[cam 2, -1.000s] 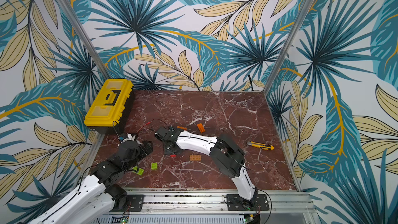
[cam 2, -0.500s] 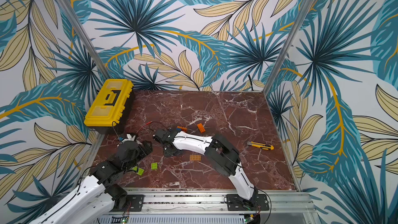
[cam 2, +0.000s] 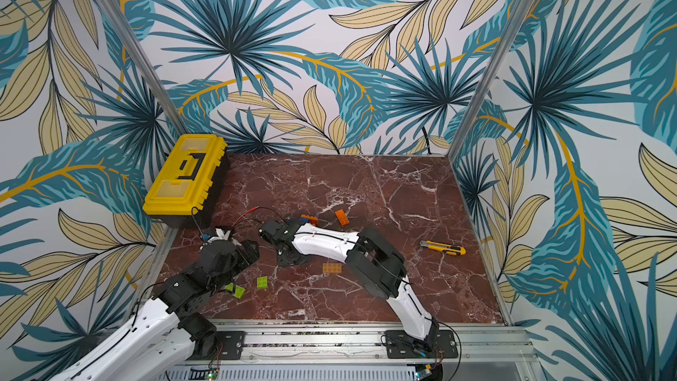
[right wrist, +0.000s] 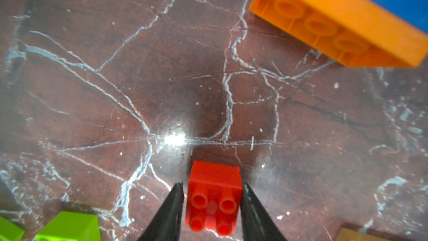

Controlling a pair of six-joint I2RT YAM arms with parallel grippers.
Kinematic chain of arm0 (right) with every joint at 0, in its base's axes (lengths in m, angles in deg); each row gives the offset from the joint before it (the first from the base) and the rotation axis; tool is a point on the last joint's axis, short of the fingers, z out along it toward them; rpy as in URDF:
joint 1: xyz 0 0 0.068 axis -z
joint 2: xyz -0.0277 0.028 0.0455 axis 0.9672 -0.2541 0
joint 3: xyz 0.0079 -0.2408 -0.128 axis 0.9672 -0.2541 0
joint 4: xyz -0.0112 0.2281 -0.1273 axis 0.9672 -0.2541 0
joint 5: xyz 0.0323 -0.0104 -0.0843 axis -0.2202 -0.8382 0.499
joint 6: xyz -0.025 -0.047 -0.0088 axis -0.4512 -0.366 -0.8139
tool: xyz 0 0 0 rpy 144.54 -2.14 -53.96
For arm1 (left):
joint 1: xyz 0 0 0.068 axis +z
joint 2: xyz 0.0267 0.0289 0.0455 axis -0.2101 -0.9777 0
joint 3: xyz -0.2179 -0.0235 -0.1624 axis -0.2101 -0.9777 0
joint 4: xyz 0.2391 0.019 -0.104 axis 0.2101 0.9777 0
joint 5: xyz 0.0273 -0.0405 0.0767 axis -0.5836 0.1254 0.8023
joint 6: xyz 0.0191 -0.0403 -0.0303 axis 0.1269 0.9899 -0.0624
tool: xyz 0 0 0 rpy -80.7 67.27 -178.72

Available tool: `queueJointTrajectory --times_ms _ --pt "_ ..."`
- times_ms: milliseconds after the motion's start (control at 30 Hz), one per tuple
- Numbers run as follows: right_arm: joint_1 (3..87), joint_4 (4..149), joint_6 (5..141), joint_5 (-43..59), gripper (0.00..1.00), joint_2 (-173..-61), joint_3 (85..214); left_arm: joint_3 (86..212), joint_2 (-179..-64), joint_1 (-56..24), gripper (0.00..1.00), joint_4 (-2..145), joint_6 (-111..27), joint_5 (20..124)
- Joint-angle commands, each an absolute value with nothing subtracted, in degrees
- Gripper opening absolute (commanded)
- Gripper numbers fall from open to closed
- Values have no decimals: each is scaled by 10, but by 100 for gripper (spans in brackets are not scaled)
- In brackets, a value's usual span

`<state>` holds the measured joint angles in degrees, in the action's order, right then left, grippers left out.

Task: Assemble the number 5 with lego
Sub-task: Pick up the lego brick from the center of the board.

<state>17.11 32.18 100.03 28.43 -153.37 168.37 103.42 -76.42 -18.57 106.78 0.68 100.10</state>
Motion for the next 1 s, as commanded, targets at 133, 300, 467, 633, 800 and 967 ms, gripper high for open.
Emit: queueJointTrajectory --times_ms 133,300,467,633,800,967 --pt "168 296 995 298 37 -1539 1691 1018 -757 -185 100 1071 8 1005" --pt "168 294 993 299 45 -1529 1690 1018 -758 -185 100 1067 5 1003" --pt "169 294 993 295 45 -1529 1690 1019 -761 -185 100 1063 5 1000" --pt "170 293 993 295 46 -1527 1690 1019 -767 -185 100 1057 1 994" --pt "169 294 991 296 49 -1520 1689 1021 -775 -185 100 1050 0 987" --pt "171 293 992 293 46 -1521 1689 1021 -780 -185 100 1046 -1 984"
